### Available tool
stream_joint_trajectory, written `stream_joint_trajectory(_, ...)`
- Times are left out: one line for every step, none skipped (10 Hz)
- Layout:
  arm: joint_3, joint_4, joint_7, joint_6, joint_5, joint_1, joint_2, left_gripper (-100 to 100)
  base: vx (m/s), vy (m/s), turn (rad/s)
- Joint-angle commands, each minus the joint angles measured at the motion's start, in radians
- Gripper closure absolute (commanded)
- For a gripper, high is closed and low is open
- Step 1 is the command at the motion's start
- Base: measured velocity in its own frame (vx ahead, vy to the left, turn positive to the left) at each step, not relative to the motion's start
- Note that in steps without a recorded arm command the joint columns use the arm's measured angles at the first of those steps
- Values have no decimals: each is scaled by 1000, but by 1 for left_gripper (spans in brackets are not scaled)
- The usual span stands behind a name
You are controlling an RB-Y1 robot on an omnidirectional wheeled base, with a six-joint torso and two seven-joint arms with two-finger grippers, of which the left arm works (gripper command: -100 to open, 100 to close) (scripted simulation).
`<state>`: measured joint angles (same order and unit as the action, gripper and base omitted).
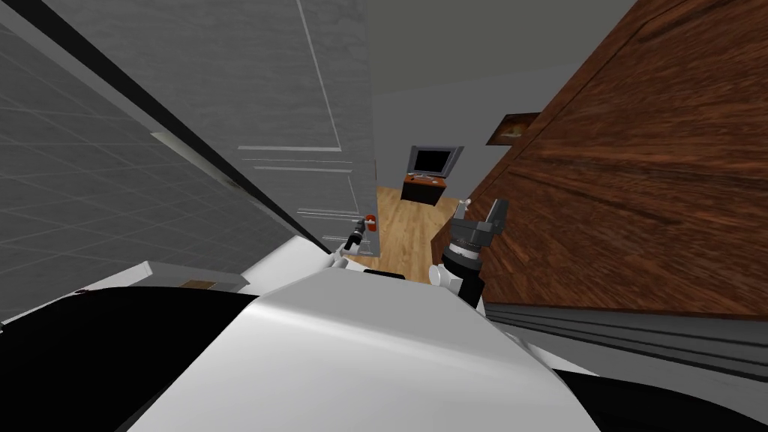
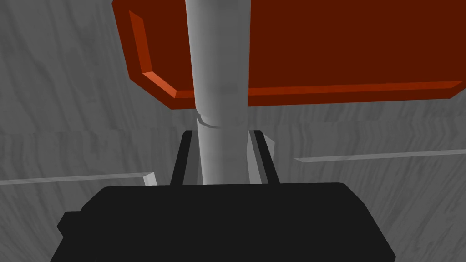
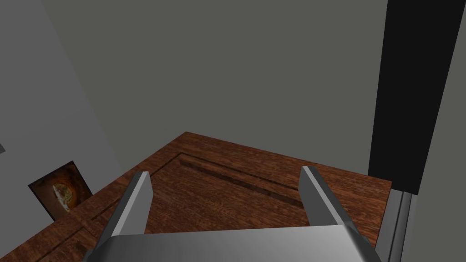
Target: Push the door open
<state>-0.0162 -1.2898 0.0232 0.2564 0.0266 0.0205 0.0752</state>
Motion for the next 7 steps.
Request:
stream_joint_trajectory(32, 18, -3, 17, 3, 14, 10, 100, 97, -72, 53)
stream_joint_trajectory(40, 21, -5, 17, 4, 16, 9, 100, 98, -72, 54)
stream_joint_trajectory(49, 23, -7, 17, 4, 18, 8, 100, 88, -66, 58)
stream_joint_trajectory(66, 28, -11, 17, 6, 21, 6, 100, 109, -95, 82)
stream_joint_trajectory(75, 30, -12, 18, 6, 23, 5, 100, 131, -115, 88)
stream_joint_trajectory(83, 32, -14, 18, 7, 24, 3, 100, 131, -85, 65)
stream_joint_trajectory(100, 37, -17, 18, 8, 27, 0, 100, 141, -86, 60)
